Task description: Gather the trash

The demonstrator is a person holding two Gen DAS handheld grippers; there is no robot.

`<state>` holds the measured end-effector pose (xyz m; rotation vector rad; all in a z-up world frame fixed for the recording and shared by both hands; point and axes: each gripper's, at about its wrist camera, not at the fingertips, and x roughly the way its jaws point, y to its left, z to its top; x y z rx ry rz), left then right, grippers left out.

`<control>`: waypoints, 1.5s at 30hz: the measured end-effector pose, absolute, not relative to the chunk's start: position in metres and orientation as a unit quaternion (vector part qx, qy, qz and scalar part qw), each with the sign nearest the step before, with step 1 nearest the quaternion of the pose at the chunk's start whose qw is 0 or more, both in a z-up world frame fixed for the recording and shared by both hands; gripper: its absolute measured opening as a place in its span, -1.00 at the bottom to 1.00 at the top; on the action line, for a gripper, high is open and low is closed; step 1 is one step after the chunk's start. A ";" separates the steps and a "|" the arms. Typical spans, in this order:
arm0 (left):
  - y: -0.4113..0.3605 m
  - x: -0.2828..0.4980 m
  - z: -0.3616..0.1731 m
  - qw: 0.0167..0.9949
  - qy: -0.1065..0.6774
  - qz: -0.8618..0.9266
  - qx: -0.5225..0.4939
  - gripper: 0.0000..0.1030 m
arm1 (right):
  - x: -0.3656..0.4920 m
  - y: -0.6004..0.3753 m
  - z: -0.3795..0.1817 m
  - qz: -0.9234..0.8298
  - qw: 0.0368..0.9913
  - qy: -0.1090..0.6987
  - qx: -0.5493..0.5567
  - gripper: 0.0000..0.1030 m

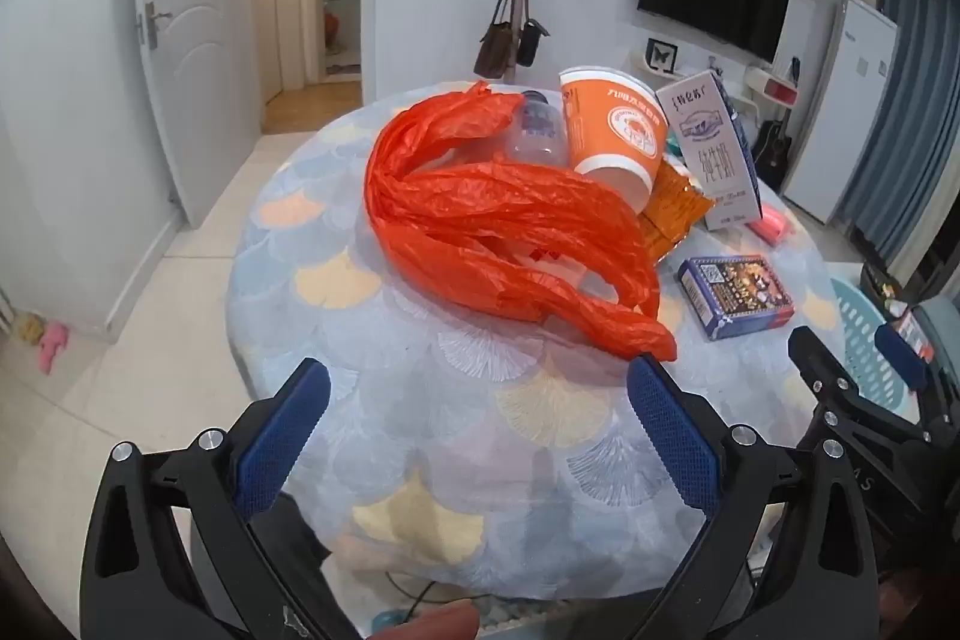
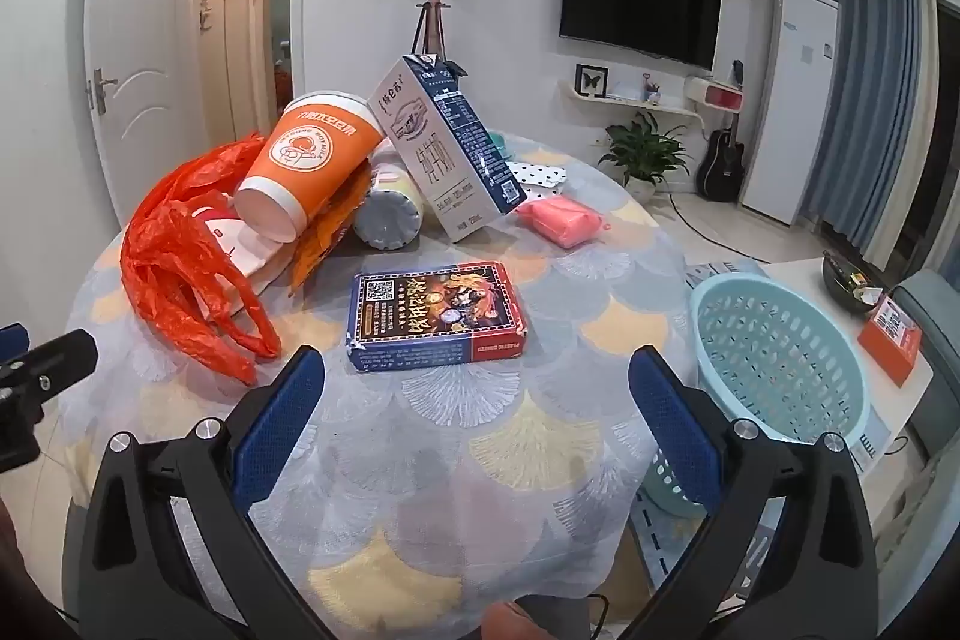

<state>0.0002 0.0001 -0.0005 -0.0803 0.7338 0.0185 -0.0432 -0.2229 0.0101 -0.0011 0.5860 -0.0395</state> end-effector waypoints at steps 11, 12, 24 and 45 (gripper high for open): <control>-0.002 -0.002 0.007 0.933 0.358 0.014 -0.028 0.86 | -0.044 -0.220 0.011 -0.020 0.958 0.286 -0.009 0.88; 0.001 -0.001 0.000 0.933 0.357 0.012 -0.031 0.86 | -0.044 -0.221 0.012 -0.020 0.958 0.286 -0.009 0.88; 0.003 -0.001 -0.002 0.933 0.359 0.013 -0.031 0.86 | -0.044 -0.218 0.011 -0.020 0.958 0.286 -0.011 0.88; 0.002 -0.001 -0.003 0.933 0.359 0.013 -0.030 0.86 | -0.043 -0.215 0.009 -0.018 0.957 0.290 -0.009 0.88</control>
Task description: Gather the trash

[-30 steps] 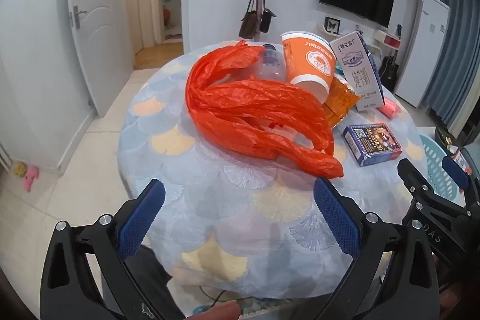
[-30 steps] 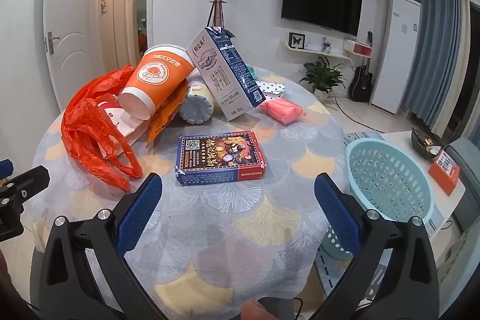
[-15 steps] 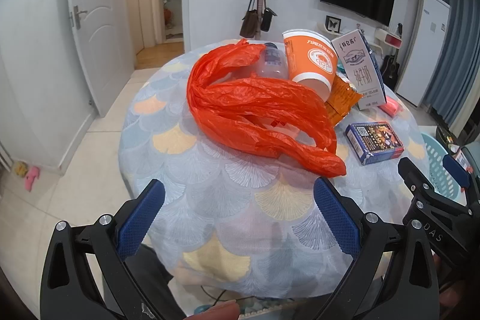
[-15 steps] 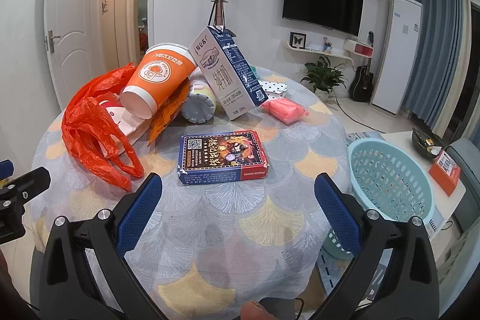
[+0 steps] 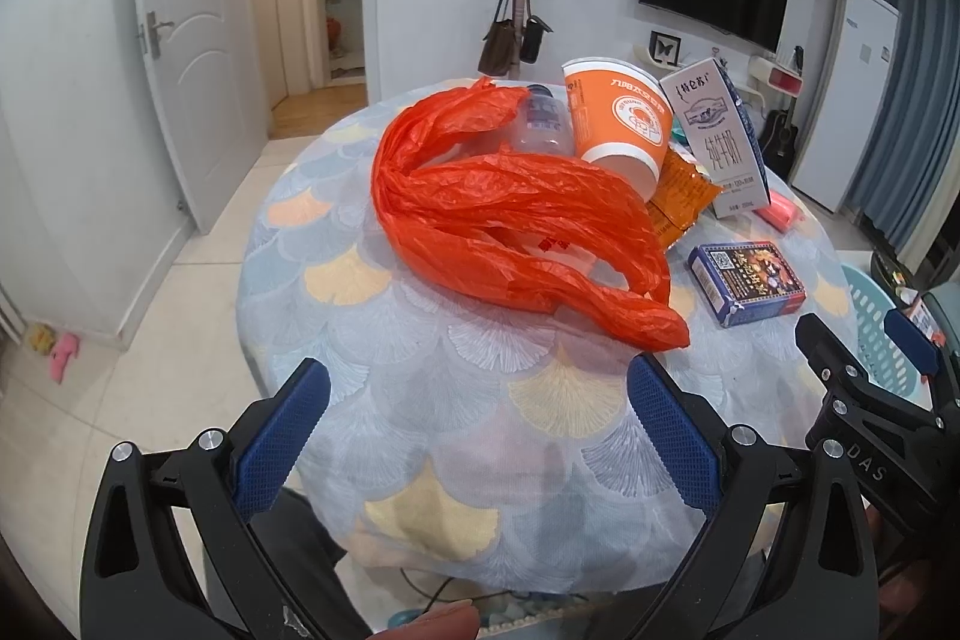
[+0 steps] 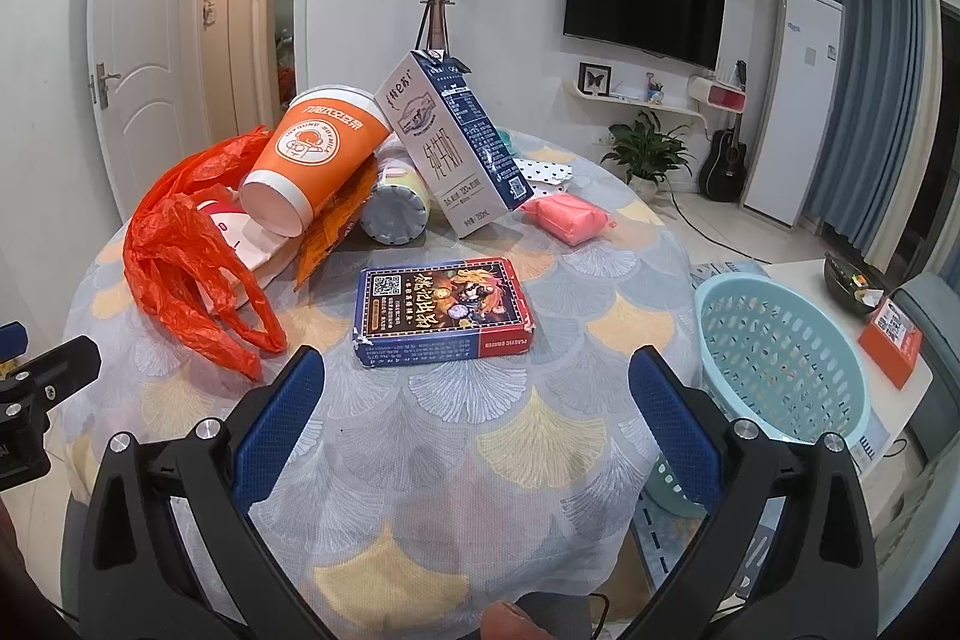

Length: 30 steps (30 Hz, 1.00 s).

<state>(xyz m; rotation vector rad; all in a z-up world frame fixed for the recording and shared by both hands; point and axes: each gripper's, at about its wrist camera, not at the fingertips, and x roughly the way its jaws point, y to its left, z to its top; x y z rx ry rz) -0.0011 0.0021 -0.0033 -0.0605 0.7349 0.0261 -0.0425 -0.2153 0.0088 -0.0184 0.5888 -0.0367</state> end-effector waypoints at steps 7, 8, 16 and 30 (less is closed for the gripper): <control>0.002 -0.001 -0.004 0.933 0.360 0.013 -0.029 0.86 | -0.043 -0.216 0.009 -0.018 0.957 0.291 -0.008 0.88; 0.002 -0.001 -0.003 0.933 0.359 0.013 -0.029 0.86 | -0.043 -0.216 0.009 -0.018 0.957 0.290 -0.008 0.88; 0.002 -0.002 -0.004 0.932 0.360 0.013 -0.029 0.86 | -0.044 -0.216 0.008 -0.018 0.956 0.291 -0.008 0.88; 0.002 -0.004 -0.006 0.932 0.361 0.013 -0.029 0.86 | -0.045 -0.216 0.007 -0.017 0.956 0.292 -0.008 0.88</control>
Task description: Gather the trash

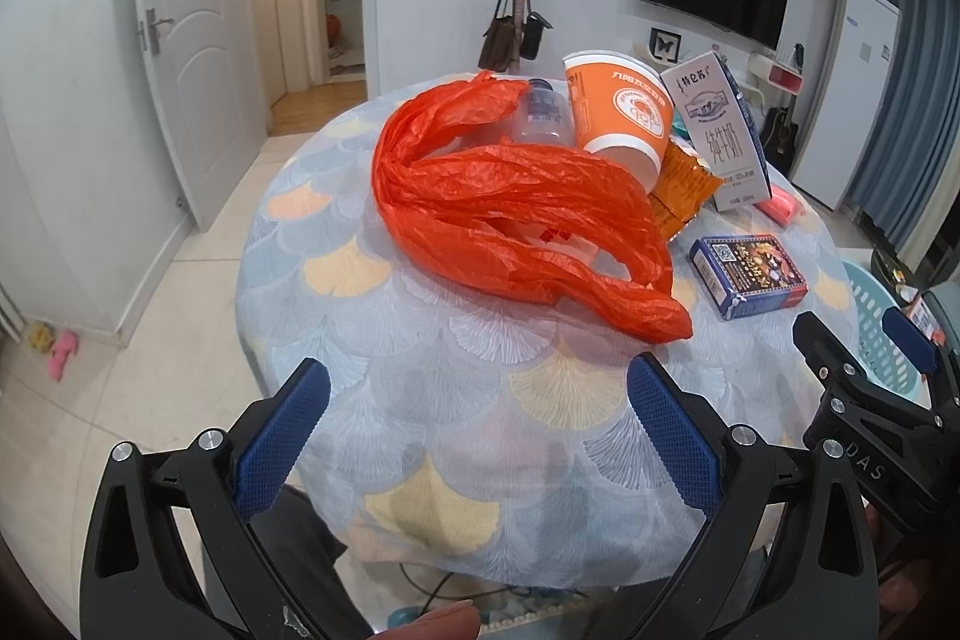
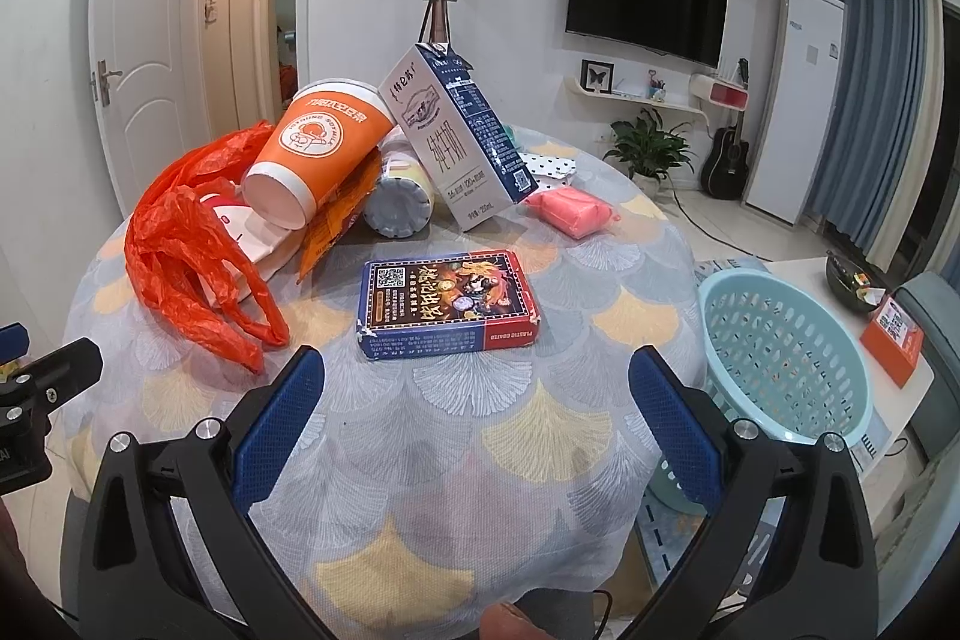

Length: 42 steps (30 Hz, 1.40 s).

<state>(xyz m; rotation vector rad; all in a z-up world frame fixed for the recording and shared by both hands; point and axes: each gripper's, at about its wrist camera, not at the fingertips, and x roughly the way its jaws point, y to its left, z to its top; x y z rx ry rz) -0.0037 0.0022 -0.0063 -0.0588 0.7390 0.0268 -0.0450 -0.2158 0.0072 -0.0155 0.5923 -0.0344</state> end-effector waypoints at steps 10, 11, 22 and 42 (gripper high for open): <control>0.002 -0.004 -0.007 0.932 0.362 0.013 -0.028 0.86 | -0.045 -0.216 0.005 -0.017 0.956 0.292 -0.007 0.88; 0.002 -0.004 -0.007 0.932 0.362 0.013 -0.028 0.86 | -0.045 -0.216 0.006 -0.017 0.956 0.292 -0.007 0.88; -0.001 -0.004 -0.010 0.931 0.365 0.012 -0.024 0.86 | -0.045 -0.218 0.001 -0.017 0.955 0.295 -0.007 0.88; 0.009 0.084 0.018 0.933 0.352 -0.011 -0.072 0.86 | -0.029 -0.247 -0.014 -0.033 0.950 0.311 0.017 0.88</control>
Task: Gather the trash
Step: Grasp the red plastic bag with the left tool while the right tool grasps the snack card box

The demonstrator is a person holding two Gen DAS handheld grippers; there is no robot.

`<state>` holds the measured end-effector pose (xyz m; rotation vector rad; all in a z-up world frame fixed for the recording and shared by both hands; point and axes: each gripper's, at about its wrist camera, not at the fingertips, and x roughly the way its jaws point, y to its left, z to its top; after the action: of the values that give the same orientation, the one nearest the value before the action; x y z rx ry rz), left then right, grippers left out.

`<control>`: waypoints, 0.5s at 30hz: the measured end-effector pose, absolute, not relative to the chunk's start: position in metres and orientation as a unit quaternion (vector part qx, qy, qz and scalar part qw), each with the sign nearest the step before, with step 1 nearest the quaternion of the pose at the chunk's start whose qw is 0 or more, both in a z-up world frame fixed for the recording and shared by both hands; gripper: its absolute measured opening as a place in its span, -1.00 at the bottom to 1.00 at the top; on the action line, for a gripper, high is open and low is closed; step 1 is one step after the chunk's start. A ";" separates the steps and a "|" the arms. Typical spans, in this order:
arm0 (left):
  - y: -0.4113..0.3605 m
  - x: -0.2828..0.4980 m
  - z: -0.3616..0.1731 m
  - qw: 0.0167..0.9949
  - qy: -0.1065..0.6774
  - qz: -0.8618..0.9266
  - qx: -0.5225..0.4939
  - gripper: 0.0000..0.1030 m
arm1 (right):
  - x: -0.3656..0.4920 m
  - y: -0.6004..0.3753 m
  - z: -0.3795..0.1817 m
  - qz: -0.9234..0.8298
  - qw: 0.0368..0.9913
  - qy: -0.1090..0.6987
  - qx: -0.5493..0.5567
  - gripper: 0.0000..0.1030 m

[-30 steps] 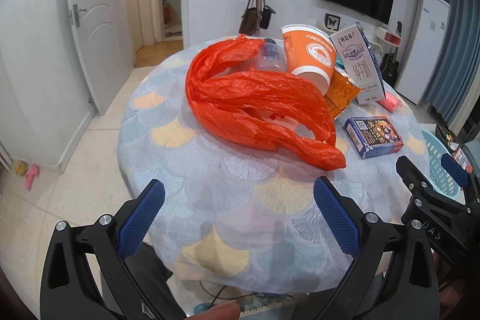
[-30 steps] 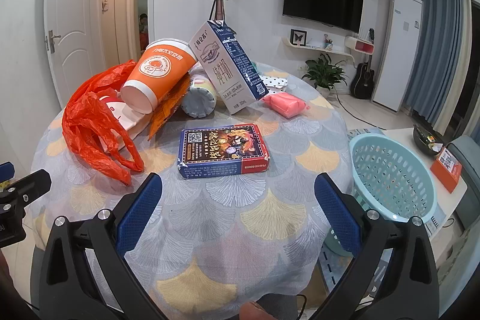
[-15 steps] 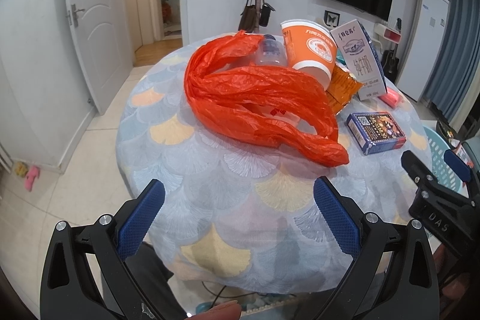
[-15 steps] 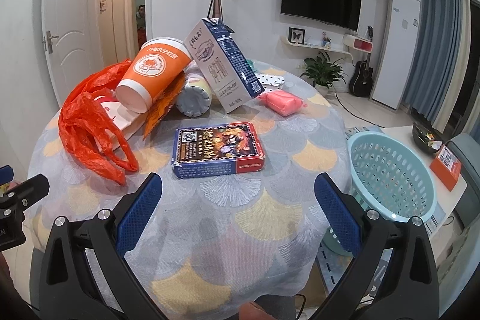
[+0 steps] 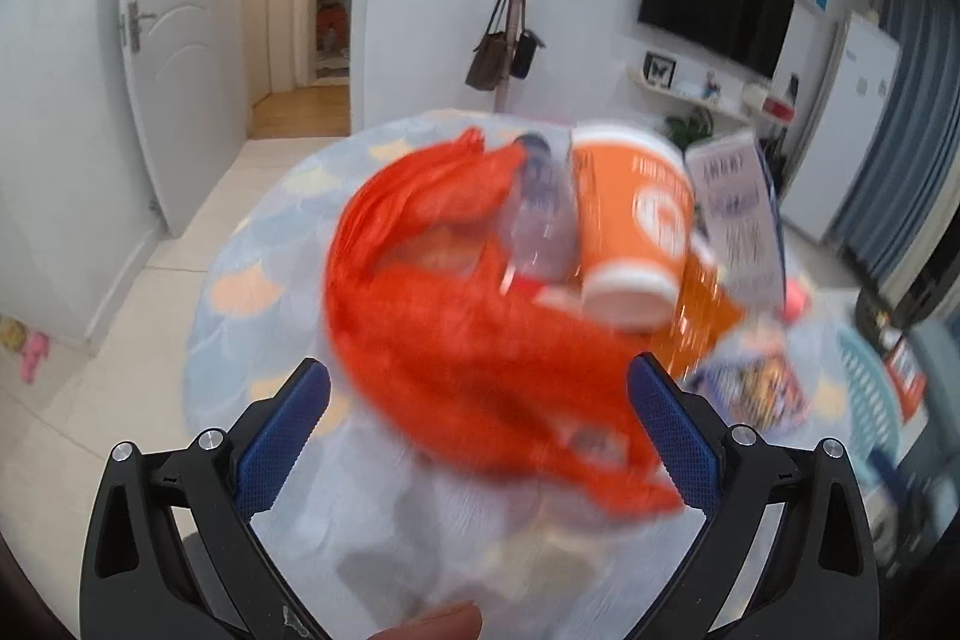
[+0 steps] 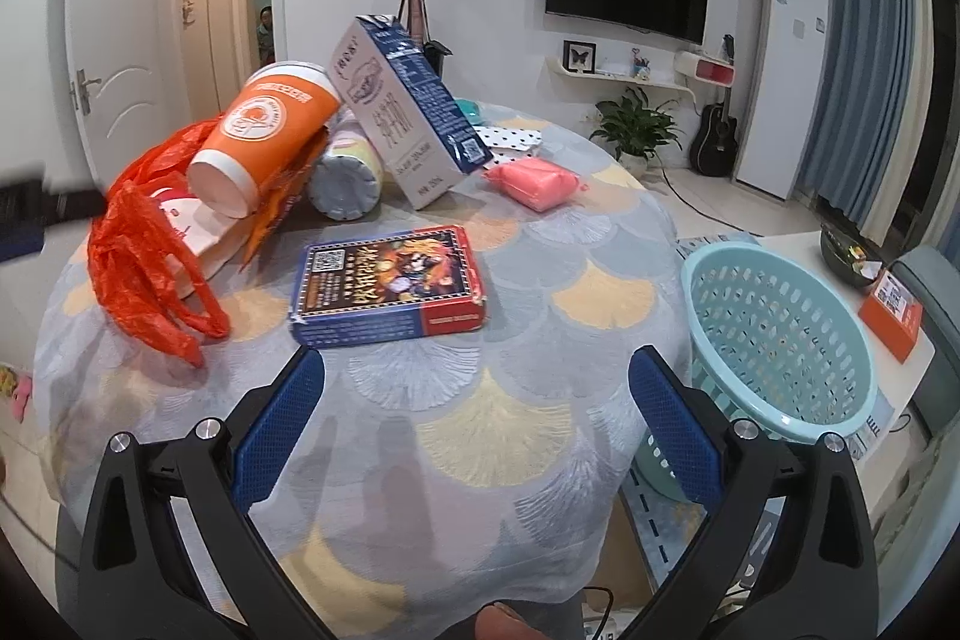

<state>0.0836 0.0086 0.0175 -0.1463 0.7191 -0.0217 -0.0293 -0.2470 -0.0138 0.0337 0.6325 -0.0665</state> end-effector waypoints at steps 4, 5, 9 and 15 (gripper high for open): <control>-0.001 0.122 0.004 0.918 0.391 0.009 -0.065 0.86 | -0.025 -0.247 -0.017 -0.027 0.948 0.316 0.018 0.88; -0.002 0.127 -0.001 0.913 0.403 0.023 -0.058 0.86 | -0.024 -0.246 -0.017 -0.024 0.949 0.315 0.017 0.88; 0.007 0.128 -0.023 0.897 0.436 0.022 -0.070 0.86 | -0.025 -0.246 -0.014 -0.012 0.952 0.306 0.011 0.88; 0.026 0.105 -0.024 0.904 0.421 -0.009 -0.071 -0.06 | -0.010 -0.246 -0.012 0.003 0.950 0.311 0.017 0.88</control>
<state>0.1048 0.0256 -0.0237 -0.1465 0.8710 -0.0177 -0.0098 -0.2463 -0.0119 0.0340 0.6332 0.0069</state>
